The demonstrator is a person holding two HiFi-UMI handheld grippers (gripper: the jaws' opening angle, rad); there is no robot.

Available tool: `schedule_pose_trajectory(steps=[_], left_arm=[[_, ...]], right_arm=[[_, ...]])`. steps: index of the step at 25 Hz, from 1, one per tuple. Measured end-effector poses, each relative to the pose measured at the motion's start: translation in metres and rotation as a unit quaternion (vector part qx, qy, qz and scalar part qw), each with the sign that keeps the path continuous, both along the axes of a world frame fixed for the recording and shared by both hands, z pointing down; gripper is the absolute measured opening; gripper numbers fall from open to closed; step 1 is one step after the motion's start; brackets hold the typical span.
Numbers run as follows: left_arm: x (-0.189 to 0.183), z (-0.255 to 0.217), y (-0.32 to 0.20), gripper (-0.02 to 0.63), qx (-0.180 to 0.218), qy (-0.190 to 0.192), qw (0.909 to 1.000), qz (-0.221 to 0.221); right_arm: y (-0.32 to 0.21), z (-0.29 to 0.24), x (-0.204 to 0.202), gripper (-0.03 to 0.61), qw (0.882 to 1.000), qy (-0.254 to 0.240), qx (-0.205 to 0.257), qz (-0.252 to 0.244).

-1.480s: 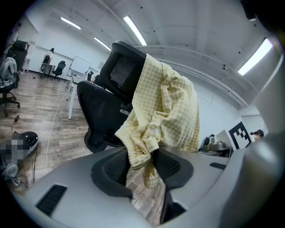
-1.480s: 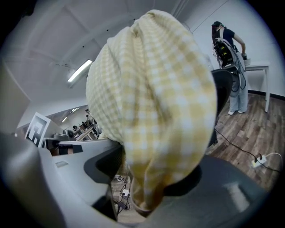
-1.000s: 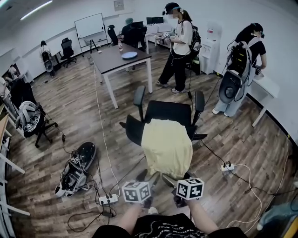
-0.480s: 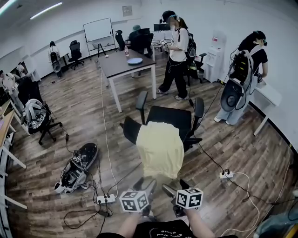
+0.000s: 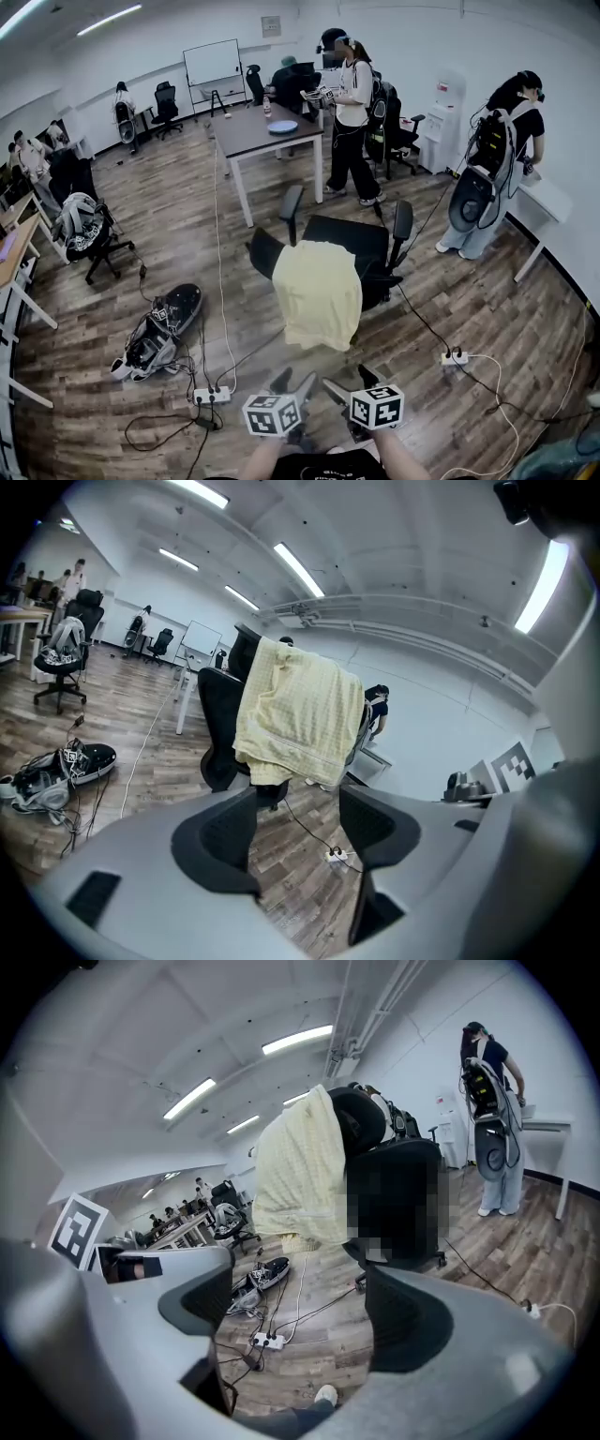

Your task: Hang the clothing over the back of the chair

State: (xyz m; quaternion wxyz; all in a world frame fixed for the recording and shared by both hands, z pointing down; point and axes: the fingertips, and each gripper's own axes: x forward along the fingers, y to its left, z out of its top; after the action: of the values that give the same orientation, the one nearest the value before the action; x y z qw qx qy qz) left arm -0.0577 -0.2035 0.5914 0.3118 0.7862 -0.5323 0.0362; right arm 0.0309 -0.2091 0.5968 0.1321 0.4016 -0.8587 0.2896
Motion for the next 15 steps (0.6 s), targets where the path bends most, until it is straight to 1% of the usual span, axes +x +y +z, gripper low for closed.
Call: schedule_pose_trajectory(steps=[2,4,6,7,11,15], left_arm=[[0.007,0.0,0.006,0.261,0.0,0.001,0.9999,0.011],[0.011,-0.001,0.01,0.261,0.001,0.0,0.9999,0.015],[0.015,-0.002,0.013,0.261,0.004,0.0,0.9999,0.015],[0.017,-0.003,0.016,0.261,0.006,0.0,0.9999,0.014],[0.027,-0.004,0.026,0.261,0.016,-0.001,0.9997,0.019],[0.029,-0.009,0.031,0.258,0.026,-0.003,0.9994,0.024]], right_arm=[[0.006,-0.003,0.0,0.432,1.0,-0.003,0.002,-0.008],[0.009,-0.007,0.004,0.396,1.0,0.001,0.01,-0.004],[0.012,-0.009,0.011,0.312,1.0,0.014,0.022,0.006],[0.014,-0.01,0.013,0.282,0.999,0.018,0.025,0.008],[0.023,-0.006,0.021,0.265,0.999,0.022,0.021,0.016],[0.027,-0.013,0.023,0.232,0.998,0.024,0.04,0.03]])
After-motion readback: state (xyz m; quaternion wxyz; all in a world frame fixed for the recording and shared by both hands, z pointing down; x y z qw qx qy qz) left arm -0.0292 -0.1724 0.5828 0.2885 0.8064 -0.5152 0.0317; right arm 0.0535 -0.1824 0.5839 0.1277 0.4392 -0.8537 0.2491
